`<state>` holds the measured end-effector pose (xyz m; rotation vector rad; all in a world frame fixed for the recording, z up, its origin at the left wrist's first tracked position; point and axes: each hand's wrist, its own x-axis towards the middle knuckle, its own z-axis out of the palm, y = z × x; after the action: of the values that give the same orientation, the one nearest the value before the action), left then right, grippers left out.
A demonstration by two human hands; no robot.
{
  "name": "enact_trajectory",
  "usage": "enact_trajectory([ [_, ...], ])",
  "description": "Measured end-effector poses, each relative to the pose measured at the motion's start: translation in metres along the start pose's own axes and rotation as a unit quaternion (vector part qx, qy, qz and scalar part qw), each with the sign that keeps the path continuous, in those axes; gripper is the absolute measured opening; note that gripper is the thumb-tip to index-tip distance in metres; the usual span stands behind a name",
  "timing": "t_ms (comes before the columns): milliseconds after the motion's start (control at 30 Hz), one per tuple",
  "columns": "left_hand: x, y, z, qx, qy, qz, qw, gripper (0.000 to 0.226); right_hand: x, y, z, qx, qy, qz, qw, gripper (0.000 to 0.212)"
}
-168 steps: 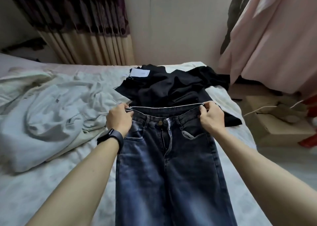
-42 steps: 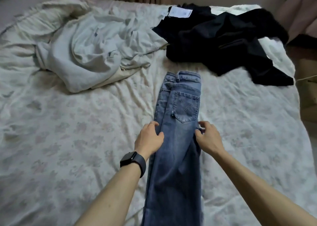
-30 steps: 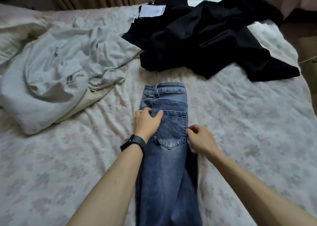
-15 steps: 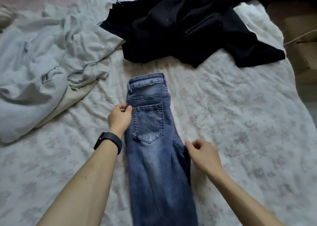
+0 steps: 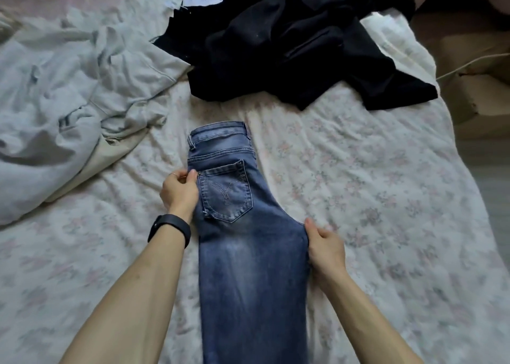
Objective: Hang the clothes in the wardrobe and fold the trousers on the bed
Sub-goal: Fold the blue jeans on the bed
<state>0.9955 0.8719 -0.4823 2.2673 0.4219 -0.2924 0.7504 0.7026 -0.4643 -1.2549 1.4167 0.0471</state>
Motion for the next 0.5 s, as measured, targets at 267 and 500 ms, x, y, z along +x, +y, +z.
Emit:
enact_trajectory([
  [267, 0.003, 0.002, -0.005, -0.112, -0.114, 0.015, 0.987, 0.01, 0.0, 0.0, -0.024, -0.178, 0.044, -0.156, 0.971, 0.035],
  [500, -0.017, 0.008, -0.008, 0.016, -0.115, 0.085, 0.99, 0.06, -0.008, -0.021, -0.026, -0.246, 0.071, -0.353, 0.9, 0.015],
])
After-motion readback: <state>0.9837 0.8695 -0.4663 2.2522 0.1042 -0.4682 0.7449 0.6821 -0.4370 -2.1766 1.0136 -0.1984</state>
